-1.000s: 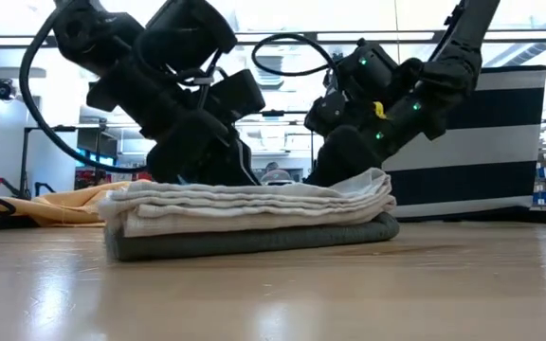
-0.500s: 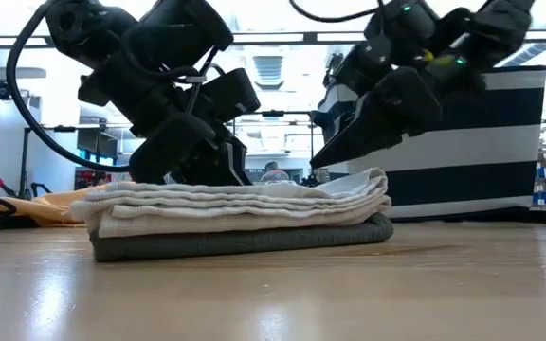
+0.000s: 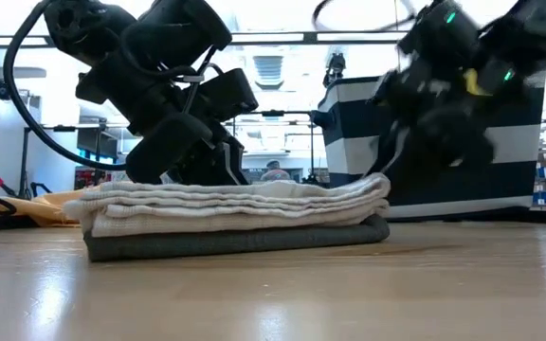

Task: Fold kitchen towel into neat rectangle
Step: Stack the white patterned towel on top of the gray towel

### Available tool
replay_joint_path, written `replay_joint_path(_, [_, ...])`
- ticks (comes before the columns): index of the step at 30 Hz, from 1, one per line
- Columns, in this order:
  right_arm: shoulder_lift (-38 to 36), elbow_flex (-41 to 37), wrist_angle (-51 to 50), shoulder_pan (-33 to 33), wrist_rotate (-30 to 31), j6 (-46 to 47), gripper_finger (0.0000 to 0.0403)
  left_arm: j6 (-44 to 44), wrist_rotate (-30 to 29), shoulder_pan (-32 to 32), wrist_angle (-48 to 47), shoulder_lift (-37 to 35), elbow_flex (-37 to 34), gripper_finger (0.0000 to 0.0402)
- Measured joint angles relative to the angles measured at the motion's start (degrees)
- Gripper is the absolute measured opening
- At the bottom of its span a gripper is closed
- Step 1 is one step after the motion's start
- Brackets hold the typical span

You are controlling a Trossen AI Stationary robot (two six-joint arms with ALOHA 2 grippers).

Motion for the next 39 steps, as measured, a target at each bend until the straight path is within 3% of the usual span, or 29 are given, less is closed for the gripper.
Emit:
replay_joint_path(5, [-2.2,-0.4,4.0,2.2,-0.1,0.2,0.0234,1.4,-0.2,0.0,-1.7,-0.6,1.8,0.0152])
replay_joint_path(15, [8.2,-0.9,6.2,2.5,-0.2,4.1,0.0225,2.3,-0.6,0.0,-6.3,-1.1,3.3,0.0152])
replay_joint_path(23, [1.5,0.7,2.0,3.5,0.4,2.5,0.0238,2.3,-0.6,-0.7,-9.1,-3.9,6.7,0.0152])
replay_joint_path(29, [0.5,2.1,6.0,5.7,1.3,2.3,0.0229,1.7,-0.7,-2.5,-15.8,-6.7,9.7,0.0152])
replay_joint_path(39, [19.2,8.8,22.2,7.6,4.4,6.3,0.0215,-4.2,0.0,-6.9,-16.8,-8.8,8.4,0.0152])
